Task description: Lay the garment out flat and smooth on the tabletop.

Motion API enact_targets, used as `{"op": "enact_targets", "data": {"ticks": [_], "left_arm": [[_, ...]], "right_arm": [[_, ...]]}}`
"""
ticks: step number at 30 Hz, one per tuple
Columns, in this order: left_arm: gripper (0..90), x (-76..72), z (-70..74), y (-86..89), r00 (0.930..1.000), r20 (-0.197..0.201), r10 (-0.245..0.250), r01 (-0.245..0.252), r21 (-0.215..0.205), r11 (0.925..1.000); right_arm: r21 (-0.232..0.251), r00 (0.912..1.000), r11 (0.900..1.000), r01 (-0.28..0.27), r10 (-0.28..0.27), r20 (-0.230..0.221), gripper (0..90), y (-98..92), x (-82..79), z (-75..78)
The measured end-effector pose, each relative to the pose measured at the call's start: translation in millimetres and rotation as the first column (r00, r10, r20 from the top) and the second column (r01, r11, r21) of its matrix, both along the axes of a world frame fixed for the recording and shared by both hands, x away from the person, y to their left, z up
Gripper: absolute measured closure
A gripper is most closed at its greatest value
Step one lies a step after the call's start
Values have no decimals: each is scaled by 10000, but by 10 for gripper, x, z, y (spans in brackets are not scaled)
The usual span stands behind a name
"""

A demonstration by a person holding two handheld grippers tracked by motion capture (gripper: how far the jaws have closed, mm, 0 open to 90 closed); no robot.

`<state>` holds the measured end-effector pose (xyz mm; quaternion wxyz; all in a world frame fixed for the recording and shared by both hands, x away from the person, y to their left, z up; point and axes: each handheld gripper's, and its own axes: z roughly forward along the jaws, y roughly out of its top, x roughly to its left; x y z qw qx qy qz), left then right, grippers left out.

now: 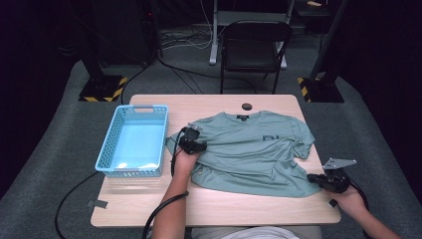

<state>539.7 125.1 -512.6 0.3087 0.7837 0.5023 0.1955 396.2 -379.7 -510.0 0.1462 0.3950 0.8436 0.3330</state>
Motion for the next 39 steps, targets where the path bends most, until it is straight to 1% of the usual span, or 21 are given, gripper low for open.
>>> {"op": "enact_targets", "data": {"ticks": [5,8,9,10,13,15,17,19,21,22,24,26,29,32,34,37,39], "left_arm": [[431,175,17,45,9997,-13,257,-257,245,9994],[432,253,14,61,9989,102,453,-455,293,9985],[432,276,16,63,9988,111,478,-481,351,9982],[433,295,16,57,9984,200,523,-531,436,9976],[439,337,25,19,9973,427,594,-632,925,9937],[447,359,38,-4,9974,384,606,-646,1107,9918],[456,364,54,-22,9982,279,530,-561,1272,9903],[462,336,74,-33,9988,241,422,-447,1178,9920],[452,254,129,-30,9990,408,198,-234,904,9956],[443,197,168,-26,9987,504,38,-78,795,9968],[434,56,247,-3,9971,711,-281,242,554,9982],[432,-100,306,37,9958,702,-589,564,362,9977],[441,-359,347,112,9938,727,-839,842,-11,9964],[476,-614,328,181,9920,657,-1078,1094,-214,9938],[511,-757,295,216,9903,534,-1287,1296,-144,9915],[551,-914,236,261,9888,389,-1440,1444,-58,9895],[574,-982,188,277,9883,282,-1502,1507,-161,9885]], "right_arm": [[-53,9997,9997,235,-236,-60,867,-102,-137,6],[-60,9996,9997,250,-251,-135,869,-162,-236,10],[-80,9995,9996,261,-263,-171,870,-179,-273,13],[-90,9995,9997,230,-232,-205,870,-196,-309,15],[-94,9994,9999,75,-78,-350,871,-236,-410,22],[-87,9990,10000,-48,44,-448,870,-246,-464,27],[38,9984,9999,-102,104,-563,858,-245,-500,33],[291,9986,9996,-38,53,-527,808,-244,-518,51],[474,9994,9989,61,-45,-338,733,-247,-523,73],[542,9996,9985,92,-77,-265,727,-251,-519,82],[618,9997,9979,204,-196,-129,686,-252,-504,93],[643,9996,9975,297,-294,-53,667,-246,-473,97],[724,9995,9969,297,-304,77,650,-213,-410,110],[677,9996,9976,146,-163,248,632,-140,-326,121],[675,9996,9977,17,-35,271,621,-79,-262,121],[590,9992,9980,-241,222,323,602,20,-162,112],[556,9987,9977,-386,367,349,592,76,-101,106]]}}
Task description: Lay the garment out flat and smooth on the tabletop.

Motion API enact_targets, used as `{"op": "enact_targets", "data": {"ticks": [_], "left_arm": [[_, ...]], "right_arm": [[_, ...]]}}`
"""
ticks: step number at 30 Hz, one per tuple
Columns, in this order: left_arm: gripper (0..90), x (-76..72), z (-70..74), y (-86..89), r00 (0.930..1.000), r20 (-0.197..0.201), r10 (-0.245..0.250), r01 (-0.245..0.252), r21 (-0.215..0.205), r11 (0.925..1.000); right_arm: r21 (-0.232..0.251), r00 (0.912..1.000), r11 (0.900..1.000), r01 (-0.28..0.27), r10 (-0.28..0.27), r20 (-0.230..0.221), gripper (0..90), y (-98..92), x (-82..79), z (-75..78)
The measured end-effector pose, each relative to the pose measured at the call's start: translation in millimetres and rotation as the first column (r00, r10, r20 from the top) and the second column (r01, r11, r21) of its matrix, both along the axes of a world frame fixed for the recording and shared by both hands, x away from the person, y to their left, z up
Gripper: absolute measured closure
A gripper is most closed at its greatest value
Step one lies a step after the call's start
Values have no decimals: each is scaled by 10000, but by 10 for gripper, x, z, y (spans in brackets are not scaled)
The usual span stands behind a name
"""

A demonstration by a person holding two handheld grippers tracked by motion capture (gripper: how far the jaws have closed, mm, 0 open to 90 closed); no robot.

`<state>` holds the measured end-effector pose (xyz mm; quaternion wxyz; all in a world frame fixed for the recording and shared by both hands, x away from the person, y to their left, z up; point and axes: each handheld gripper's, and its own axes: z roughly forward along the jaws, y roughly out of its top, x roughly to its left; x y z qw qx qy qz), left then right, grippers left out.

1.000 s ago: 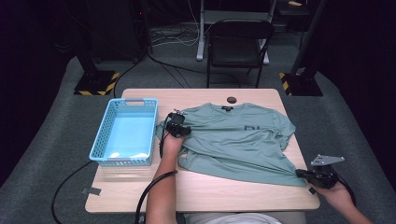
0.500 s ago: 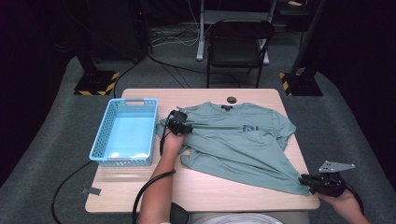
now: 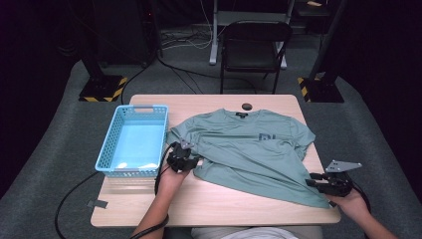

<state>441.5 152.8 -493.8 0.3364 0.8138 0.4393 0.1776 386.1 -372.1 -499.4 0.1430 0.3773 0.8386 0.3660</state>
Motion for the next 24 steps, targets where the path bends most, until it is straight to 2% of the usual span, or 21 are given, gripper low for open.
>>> {"op": "enact_targets", "data": {"ticks": [5,7,10,15,17,18,20,21,24], "left_arm": [[598,-49,-126,-44,9989,-439,-146,160,303,9994],[601,-62,-157,-74,9990,-419,-165,183,436,9989],[575,-70,-162,-85,9991,-379,-184,200,423,9989],[549,-157,-189,-102,9998,84,-160,154,619,9980],[505,-217,-170,-140,9975,662,-253,162,1339,9909],[505,-244,-163,-156,9958,820,-400,273,1504,9883],[505,-250,-166,-172,9970,529,-558,485,1310,9902],[507,-253,-172,-182,9971,462,-608,542,1320,9898],[555,-263,-189,-183,9973,313,-668,638,901,9939]], "right_arm": [[57,9997,9997,-249,249,-10,583,82,119,-5],[144,9996,9995,-294,294,15,578,101,154,0],[238,9994,9991,-341,340,14,570,114,196,4],[332,9993,9988,-361,362,-23,566,121,273,-9],[379,9995,9988,-304,306,-52,563,112,291,-12],[424,9996,9988,-251,255,-86,563,107,300,-14],[536,9998,9984,-184,190,-115,562,93,327,-17],[590,9998,9981,-154,163,-149,563,92,337,-19],[595,9997,9981,-153,164,-184,562,105,359,-22]]}}
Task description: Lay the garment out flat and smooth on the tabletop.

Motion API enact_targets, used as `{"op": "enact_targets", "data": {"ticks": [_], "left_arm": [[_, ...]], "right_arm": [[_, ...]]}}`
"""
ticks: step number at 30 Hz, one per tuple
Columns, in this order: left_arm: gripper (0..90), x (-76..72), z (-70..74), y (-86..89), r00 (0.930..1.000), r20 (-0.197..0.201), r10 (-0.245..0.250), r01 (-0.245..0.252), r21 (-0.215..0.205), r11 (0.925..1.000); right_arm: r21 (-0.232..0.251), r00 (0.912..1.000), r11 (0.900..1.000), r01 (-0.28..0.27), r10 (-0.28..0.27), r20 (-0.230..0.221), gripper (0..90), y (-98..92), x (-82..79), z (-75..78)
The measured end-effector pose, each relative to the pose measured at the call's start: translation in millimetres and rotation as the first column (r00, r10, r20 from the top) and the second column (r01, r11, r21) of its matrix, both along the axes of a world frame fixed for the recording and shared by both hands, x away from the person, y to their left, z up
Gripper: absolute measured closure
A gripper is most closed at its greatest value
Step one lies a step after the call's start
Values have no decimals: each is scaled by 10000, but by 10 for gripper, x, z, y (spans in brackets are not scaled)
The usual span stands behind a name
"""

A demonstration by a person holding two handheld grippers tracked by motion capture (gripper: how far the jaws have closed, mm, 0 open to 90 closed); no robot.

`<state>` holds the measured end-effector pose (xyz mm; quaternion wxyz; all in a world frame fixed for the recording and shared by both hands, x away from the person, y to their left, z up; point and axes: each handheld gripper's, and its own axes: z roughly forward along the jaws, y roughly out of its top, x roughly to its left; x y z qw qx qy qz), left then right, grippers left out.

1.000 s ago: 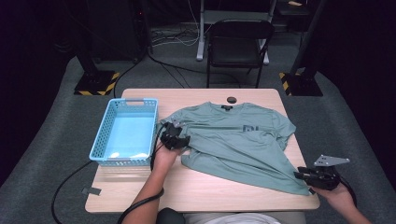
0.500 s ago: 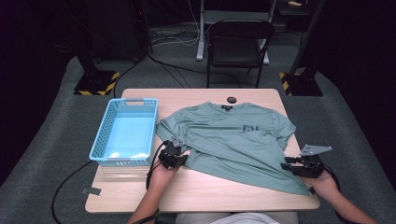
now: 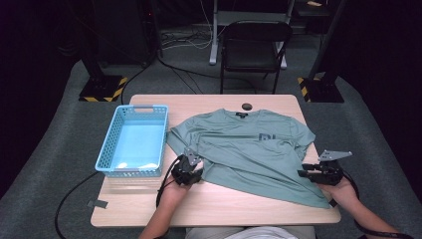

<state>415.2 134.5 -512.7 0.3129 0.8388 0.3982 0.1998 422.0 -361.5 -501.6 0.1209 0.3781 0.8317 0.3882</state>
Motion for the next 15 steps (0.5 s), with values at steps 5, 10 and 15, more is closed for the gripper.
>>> {"op": "enact_targets", "data": {"ticks": [5,10,15], "left_arm": [[672,-21,-39,70,9994,-342,-95,60,-1002,9949],[837,-51,-28,119,9971,-723,-236,142,-1272,9918],[853,-146,6,191,9965,-835,50,-119,-816,9966]], "right_arm": [[-87,9999,9999,-130,130,18,561,39,6,-5],[-208,9998,9997,-126,129,157,555,46,51,24],[-374,9978,9981,489,-471,461,519,-15,267,165]]}}
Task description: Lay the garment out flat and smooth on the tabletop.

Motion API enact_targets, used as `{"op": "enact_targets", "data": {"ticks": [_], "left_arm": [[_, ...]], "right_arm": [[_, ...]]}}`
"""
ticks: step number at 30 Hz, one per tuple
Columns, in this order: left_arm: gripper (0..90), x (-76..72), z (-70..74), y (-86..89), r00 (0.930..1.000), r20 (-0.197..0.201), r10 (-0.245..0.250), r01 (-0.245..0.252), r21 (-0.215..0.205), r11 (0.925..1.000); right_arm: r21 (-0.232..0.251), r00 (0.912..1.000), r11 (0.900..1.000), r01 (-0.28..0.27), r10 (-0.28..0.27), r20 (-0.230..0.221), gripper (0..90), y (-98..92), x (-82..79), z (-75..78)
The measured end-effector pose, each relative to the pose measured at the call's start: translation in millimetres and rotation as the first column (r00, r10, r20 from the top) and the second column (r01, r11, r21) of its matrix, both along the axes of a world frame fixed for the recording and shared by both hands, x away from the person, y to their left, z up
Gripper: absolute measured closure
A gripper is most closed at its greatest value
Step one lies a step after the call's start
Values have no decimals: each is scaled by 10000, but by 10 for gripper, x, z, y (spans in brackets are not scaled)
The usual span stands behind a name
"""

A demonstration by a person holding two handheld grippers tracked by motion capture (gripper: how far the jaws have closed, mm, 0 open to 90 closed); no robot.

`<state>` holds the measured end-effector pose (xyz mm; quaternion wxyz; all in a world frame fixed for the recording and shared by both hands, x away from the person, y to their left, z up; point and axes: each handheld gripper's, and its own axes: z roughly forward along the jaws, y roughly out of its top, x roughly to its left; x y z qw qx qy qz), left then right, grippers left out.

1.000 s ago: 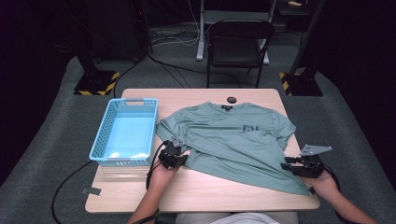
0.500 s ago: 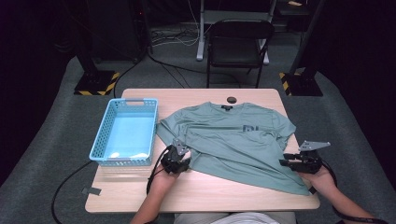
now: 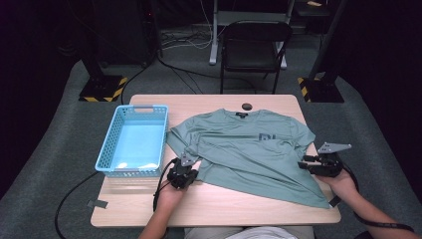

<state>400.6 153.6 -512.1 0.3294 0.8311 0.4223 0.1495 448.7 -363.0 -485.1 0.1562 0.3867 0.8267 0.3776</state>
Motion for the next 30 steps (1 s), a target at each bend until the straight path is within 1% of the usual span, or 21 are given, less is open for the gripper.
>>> {"op": "enact_targets", "data": {"ticks": [2,5,7,11,13,16,17,18,19,20,22,25,28,30], "left_arm": [[854,-52,7,46,10000,-59,52,-51,81,10000],[855,-160,5,138,9998,-134,177,-177,14,9998],[855,-238,3,205,9993,-226,290,-292,-78,9995],[856,-406,2,320,9984,-292,494,-498,-119,9987],[856,-505,4,374,9977,-319,599,-602,-93,9981],[856,-666,6,465,9964,-388,751,-755,-84,9971],[856,-721,8,495,9959,-404,808,-811,-53,9967],[857,-776,10,527,9954,-428,853,-854,-12,9963],[857,-829,11,557,9947,-452,920,-922,-21,9957],[857,-880,13,589,9940,-497,977,-978,1,9952],[857,-973,15,651,9921,-594,1106,-1110,-30,9938],[858,-1092,12,720,9893,-677,1290,-1302,-148,9914],[859,-1185,23,763,9879,-939,1231,-1255,-193,9919],[859,-1226,36,757,9880,-1171,1008,-1047,-269,9941]], "right_arm": [[-316,9990,9988,366,-359,250,509,-20,150,11],[-159,9923,9925,1215,-1211,250,500,-50,446,-14],[-17,9863,9866,1629,-1628,259,501,-32,627,-48],[-130,9802,9802,1976,-1973,185,517,38,826,-135],[-275,9789,9785,2046,-2045,53,522,64,883,-182],[-532,9773,9760,2110,-2118,-86,544,77,919,-243],[-672,9786,9764,2051,-2058,-42,544,74,927,-262],[-644,9793,9773,2020,-2023,22,544,65,934,-267],[-614,9784,9767,2058,-2065,-43,544,54,950,-264],[-640,9771,9752,2119,-2128,-72,544,46,968,-259],[-766,9757,9728,2187,-2193,5,545,29,1004,-254],[-753,9709,9682,2386,-2393,-1,546,-3,1060,-254],[-681,9668,9646,2549,-2555,-3,546,-33,1106,-258],[-673,9658,9635,2589,-2595,11,546,-29,1123,-259]]}}
